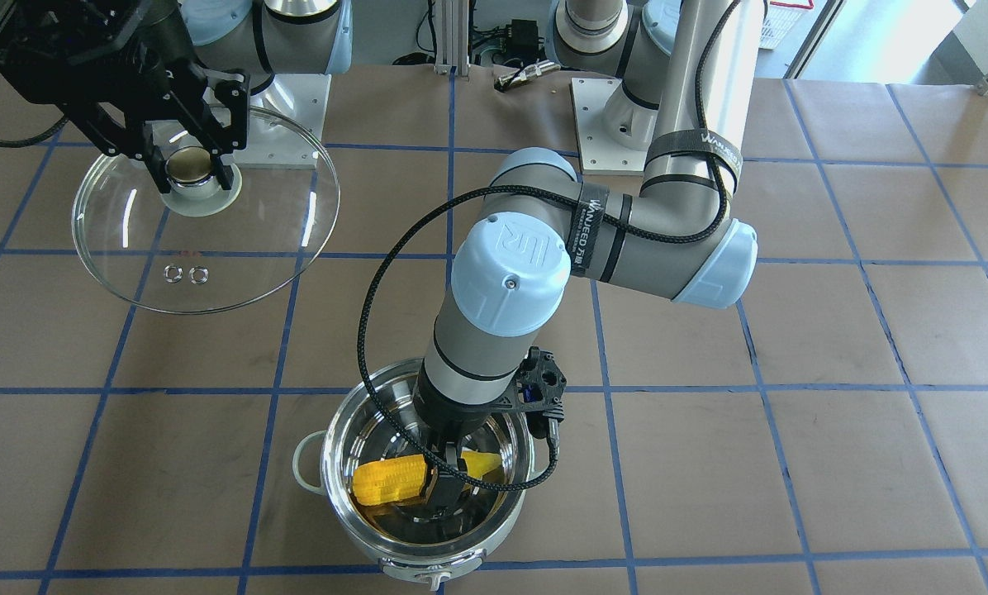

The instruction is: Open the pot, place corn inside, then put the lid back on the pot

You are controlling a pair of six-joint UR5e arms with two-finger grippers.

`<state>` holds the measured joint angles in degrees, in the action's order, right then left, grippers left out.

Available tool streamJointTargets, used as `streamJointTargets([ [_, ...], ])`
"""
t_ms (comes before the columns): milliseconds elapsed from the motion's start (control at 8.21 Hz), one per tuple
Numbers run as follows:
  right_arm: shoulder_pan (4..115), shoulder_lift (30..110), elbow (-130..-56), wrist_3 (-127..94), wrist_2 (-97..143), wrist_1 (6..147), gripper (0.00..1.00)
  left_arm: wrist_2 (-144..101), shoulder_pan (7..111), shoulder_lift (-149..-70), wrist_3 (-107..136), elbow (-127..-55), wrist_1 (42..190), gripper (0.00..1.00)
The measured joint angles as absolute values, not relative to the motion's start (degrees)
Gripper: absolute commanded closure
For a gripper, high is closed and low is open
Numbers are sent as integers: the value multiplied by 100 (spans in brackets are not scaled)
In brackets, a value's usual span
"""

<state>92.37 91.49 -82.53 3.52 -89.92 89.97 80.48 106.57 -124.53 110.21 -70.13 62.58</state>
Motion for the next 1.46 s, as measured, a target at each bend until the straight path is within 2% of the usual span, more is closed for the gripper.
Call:
streamJointTargets([
  [609,9233,9022,-8238,369,-8989,9274,62,8055,10586,-11827,10489,-7064,6507,0],
  [1096,9583,8374,-8141,28,-8990,10179,60,8068,9873,-11091,9063,-7237,7683,0],
  [1461,10381,7411,-7874,-848,-9094,11022,60,8281,9346,-10355,7524,-7993,8018,0],
])
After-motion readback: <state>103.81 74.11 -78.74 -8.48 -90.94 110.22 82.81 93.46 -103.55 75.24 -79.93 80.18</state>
